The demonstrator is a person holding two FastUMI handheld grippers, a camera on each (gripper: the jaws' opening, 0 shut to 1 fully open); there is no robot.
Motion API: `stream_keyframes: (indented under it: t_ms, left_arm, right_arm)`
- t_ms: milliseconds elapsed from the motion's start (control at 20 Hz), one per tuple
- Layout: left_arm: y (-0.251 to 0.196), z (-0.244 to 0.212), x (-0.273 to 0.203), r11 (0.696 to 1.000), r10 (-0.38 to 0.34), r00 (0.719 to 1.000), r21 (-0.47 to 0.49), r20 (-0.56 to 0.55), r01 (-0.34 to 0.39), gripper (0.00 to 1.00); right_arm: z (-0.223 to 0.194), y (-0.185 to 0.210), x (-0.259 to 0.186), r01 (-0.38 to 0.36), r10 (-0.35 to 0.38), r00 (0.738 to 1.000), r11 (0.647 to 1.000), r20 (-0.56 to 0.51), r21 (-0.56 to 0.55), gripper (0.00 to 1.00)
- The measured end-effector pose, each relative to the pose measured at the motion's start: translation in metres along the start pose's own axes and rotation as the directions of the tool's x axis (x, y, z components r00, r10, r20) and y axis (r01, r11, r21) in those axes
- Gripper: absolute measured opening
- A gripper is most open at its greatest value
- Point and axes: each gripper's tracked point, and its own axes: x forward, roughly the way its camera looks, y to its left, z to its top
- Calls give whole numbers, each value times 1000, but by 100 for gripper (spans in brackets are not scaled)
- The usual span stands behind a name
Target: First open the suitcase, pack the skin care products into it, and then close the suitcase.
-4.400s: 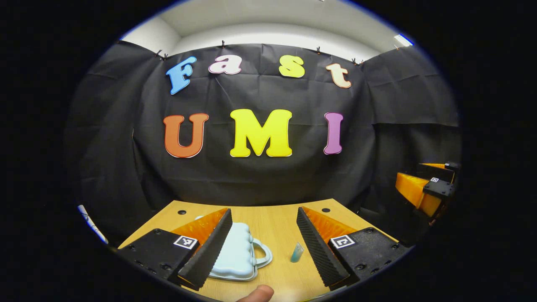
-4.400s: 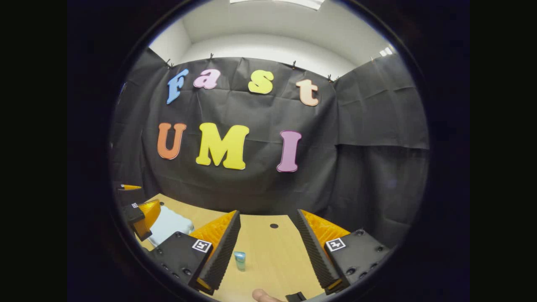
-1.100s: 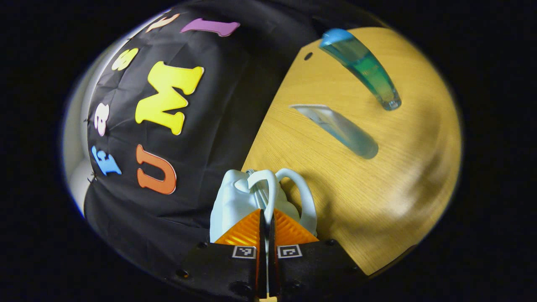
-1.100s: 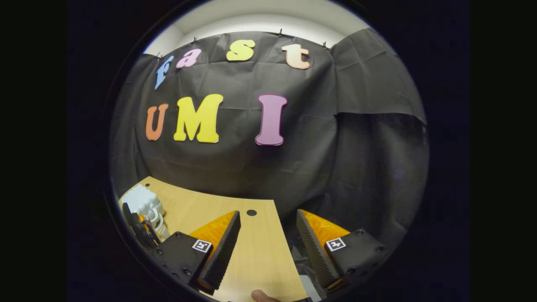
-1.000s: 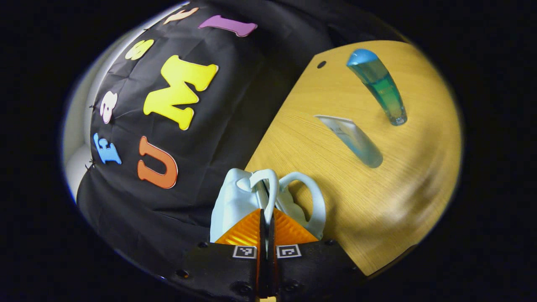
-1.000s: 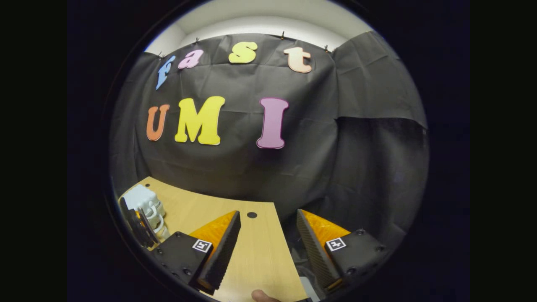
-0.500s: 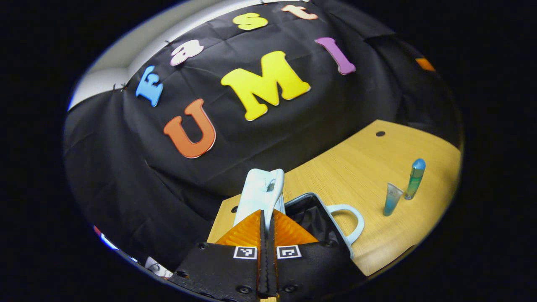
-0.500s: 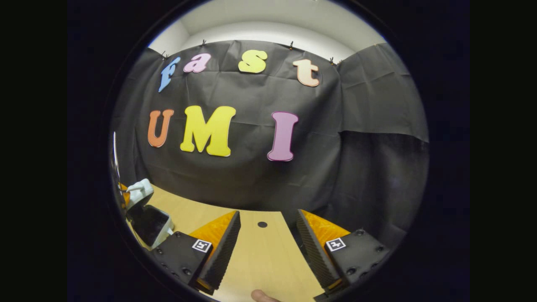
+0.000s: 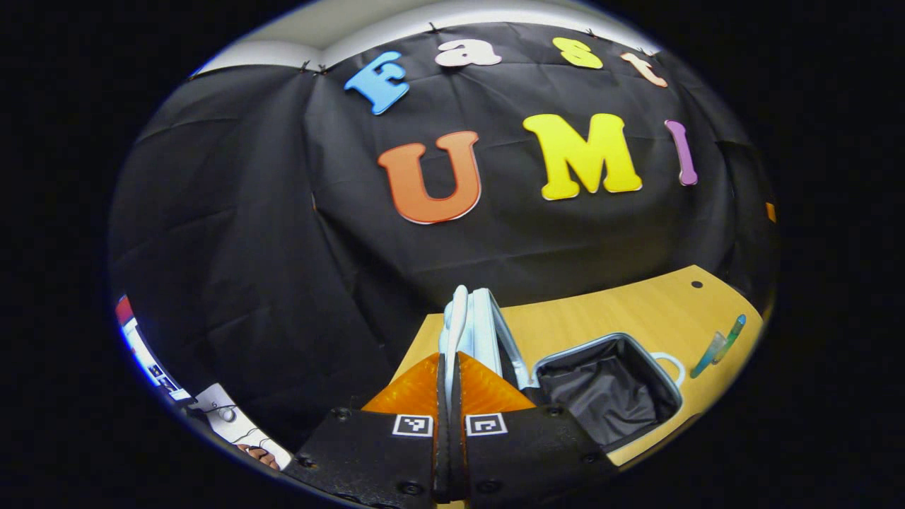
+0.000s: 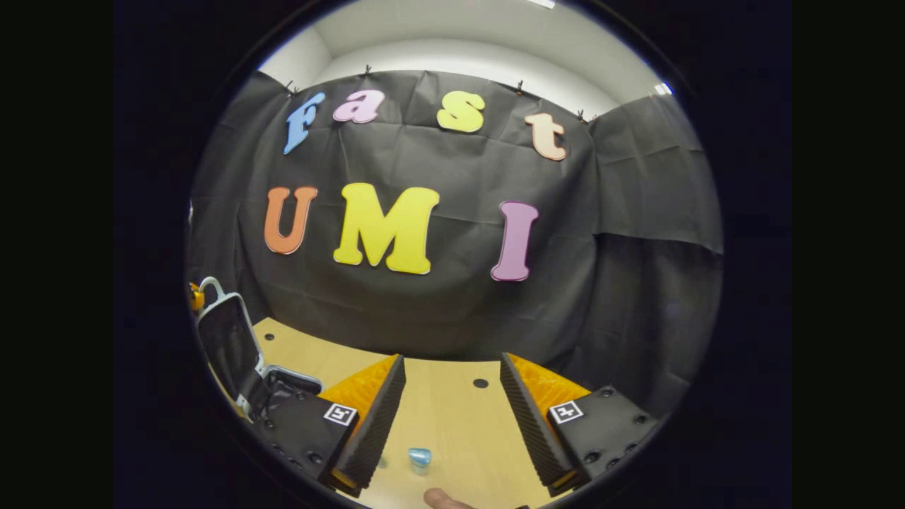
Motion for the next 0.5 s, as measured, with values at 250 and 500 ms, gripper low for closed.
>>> stream_keyframes:
  t_ms: [250,500]
  left_arm:
    - [65,-68,44,991,5,996,-134,-92,-17,3]
    - [92,-145,72,961,-14,978,-274,-209,-44,3]
  right_arm:
    - [-3,44,-8,6,-7,1000,999,-27,-37,80]
    - [-10,69,-16,18,-23,998,997,-60,-79,80]
